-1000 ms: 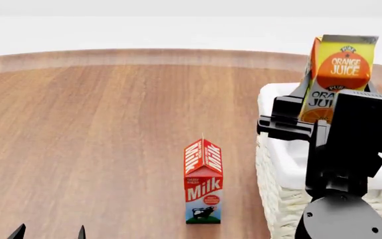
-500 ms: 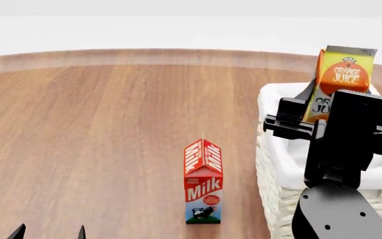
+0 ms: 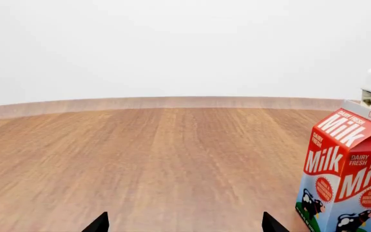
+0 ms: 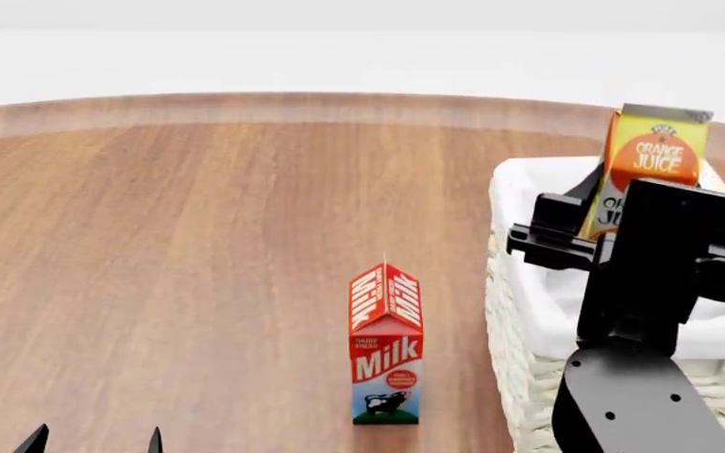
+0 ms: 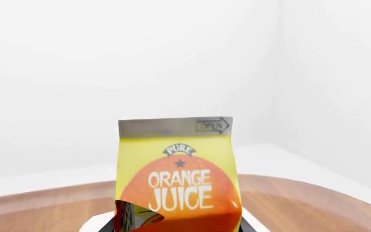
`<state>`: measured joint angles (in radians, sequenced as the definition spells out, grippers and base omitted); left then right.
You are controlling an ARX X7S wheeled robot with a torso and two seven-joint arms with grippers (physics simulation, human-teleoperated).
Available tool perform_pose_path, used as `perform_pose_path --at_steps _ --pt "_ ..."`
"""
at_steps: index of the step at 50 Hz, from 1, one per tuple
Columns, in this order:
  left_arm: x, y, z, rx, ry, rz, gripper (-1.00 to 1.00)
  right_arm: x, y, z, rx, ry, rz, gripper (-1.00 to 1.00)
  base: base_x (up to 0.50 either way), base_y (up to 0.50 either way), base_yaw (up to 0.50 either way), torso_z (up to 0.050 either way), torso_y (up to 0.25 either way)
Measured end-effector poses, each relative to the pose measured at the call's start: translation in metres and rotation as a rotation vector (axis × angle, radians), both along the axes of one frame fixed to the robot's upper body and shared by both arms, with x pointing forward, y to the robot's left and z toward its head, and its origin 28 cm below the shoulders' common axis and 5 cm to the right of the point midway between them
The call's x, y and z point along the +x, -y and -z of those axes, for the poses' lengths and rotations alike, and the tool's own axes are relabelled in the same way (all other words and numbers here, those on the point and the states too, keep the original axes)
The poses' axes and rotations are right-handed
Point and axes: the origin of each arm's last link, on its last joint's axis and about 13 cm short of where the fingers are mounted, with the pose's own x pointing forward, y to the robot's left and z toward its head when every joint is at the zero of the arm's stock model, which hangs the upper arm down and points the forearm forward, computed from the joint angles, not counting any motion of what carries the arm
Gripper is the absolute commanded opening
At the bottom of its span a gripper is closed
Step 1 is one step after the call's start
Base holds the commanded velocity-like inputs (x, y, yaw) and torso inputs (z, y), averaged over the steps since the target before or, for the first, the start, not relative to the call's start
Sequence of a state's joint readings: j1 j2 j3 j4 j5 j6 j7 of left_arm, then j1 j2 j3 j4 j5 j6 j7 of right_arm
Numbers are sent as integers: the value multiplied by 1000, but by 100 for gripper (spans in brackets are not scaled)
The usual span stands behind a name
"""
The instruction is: Pick up the orange juice, and put it in the basket.
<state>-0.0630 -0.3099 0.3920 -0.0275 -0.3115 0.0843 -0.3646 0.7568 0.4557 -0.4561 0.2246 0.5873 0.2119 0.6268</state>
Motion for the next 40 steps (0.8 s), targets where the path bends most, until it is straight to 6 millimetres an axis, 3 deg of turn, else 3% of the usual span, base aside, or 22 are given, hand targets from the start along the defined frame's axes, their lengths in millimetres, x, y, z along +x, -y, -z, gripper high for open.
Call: perform_pose_path --at_steps 40 --pt "0 0 0 0 0 0 100 12 4 23 -19 -41 22 -100 0 0 0 0 1"
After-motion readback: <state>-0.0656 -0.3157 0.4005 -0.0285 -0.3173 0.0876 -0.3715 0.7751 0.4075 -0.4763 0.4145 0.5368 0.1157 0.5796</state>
